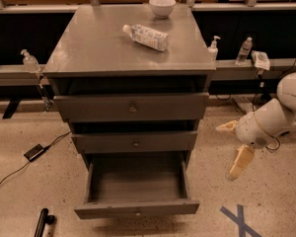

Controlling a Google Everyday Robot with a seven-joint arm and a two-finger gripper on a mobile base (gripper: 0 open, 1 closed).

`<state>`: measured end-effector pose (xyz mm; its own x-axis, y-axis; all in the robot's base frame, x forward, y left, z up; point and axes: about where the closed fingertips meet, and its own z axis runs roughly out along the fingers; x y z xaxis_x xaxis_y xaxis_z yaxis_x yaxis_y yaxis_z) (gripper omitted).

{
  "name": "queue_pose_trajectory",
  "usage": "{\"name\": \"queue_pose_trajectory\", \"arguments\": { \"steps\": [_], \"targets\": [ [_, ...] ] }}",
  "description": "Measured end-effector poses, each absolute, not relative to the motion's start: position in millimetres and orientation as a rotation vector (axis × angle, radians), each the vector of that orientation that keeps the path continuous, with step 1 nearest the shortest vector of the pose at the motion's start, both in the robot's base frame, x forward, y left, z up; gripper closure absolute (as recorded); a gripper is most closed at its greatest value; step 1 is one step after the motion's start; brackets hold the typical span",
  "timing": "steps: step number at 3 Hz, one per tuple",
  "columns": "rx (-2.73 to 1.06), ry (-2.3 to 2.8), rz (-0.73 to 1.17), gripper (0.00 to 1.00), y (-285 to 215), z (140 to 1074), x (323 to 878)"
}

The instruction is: Close bottom drawer

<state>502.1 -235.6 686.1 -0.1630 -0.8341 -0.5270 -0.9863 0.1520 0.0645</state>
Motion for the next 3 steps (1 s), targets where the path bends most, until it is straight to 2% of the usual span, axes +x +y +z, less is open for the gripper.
{"name": "queue_pose_trajectory", "arguments": {
  "steps": [1,3],
  "targets": [
    [-1.505,1.956,0.742,0.00,-233,641,518],
    [-1.139,1.699,1.119,0.00,-184,562,561]
  ]
}}
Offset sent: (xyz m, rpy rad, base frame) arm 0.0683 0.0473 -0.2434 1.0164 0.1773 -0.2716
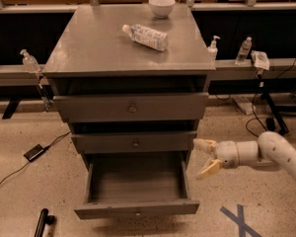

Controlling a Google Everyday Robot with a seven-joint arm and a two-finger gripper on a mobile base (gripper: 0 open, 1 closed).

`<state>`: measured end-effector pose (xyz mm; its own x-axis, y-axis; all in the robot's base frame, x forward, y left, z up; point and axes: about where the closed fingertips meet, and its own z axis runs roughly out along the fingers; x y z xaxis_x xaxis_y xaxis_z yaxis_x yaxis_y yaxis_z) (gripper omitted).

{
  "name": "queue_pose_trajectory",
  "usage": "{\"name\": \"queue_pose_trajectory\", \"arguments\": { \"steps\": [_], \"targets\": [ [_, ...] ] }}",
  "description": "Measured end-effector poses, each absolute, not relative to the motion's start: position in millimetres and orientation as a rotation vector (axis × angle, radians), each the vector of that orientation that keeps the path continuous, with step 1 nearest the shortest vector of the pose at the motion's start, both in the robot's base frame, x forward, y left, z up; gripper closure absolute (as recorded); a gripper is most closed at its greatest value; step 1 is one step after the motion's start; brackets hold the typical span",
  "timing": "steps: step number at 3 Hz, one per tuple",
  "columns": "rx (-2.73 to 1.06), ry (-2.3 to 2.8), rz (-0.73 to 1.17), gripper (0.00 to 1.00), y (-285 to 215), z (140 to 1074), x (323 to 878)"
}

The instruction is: Close bottom drawer

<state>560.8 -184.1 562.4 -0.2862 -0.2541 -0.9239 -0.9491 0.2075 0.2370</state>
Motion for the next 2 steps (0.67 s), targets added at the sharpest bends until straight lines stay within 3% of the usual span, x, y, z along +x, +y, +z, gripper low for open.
{"name": "queue_pose_trajectory", "arguments": {
  "steps": [2],
  "targets": [
    [-0.951,1.650,1.478,0.00,-136,431,540]
  ]
}}
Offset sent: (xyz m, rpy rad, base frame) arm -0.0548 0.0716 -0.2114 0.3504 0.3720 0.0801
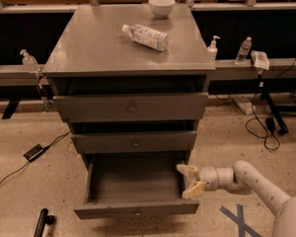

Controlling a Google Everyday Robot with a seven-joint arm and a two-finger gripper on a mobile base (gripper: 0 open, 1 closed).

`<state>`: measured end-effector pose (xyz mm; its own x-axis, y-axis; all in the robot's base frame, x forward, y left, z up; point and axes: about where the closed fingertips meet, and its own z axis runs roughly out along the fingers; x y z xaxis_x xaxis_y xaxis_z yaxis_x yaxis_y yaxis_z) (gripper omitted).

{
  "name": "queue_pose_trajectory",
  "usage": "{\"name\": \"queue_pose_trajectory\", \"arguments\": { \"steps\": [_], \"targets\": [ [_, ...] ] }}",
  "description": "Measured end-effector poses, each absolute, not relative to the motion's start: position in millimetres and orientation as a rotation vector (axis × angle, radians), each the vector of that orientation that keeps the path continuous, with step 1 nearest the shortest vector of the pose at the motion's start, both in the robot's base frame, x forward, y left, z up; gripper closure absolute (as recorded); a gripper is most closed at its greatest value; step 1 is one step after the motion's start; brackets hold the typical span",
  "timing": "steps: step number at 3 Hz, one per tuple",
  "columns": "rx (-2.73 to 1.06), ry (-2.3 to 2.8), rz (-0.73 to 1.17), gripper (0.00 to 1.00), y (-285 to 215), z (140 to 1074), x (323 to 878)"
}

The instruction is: Close bottom drawer

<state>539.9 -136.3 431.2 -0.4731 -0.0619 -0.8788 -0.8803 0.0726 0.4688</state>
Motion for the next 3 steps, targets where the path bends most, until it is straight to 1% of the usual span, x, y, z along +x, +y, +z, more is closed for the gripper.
{"name": "queue_pose_trajectory", "arguments": {
  "steps": [1,2,3],
  "targets": [
    [-0.882,1.640,1.572,0.00,-121,392,512],
    [-0.858,1.661,1.617,0.00,-107,365,480],
    [-0.861,1.729,1.619,0.00,-83,341,437]
  ]
}}
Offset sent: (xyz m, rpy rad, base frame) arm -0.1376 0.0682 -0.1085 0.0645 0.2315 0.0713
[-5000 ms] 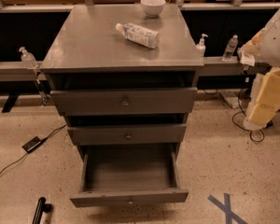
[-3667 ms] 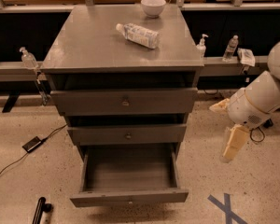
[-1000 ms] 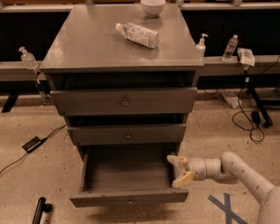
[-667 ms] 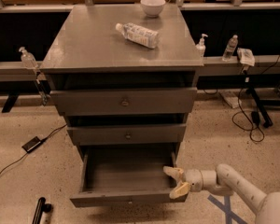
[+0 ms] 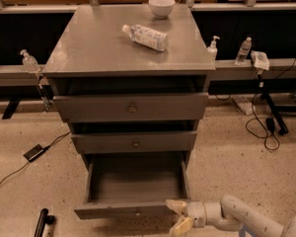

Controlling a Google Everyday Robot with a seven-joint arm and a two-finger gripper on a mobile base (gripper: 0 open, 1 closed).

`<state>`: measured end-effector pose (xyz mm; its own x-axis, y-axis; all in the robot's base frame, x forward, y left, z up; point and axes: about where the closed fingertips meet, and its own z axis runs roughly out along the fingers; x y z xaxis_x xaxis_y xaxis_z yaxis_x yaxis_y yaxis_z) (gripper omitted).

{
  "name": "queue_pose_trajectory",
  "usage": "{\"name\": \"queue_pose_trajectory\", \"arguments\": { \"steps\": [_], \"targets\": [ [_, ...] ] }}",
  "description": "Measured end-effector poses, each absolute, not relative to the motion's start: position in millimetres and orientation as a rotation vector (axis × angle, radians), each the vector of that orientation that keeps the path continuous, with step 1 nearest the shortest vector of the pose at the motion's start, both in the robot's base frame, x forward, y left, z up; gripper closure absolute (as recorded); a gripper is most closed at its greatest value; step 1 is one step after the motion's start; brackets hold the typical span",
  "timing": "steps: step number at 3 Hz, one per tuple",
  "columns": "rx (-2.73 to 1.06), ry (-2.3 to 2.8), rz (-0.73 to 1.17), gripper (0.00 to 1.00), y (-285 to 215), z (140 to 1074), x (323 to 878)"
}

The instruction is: Close bottom drawer

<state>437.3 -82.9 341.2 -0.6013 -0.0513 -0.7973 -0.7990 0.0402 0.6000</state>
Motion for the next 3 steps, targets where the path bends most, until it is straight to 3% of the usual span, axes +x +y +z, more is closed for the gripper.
{"name": "queue_pose_trajectory", "arguments": {
  "steps": [1,3],
  "targets": [
    [-0.887,1.837,1.565,0.00,-64,326,415],
    [-0.890,1.905,1.448,0.00,-52,304,421]
  ]
}}
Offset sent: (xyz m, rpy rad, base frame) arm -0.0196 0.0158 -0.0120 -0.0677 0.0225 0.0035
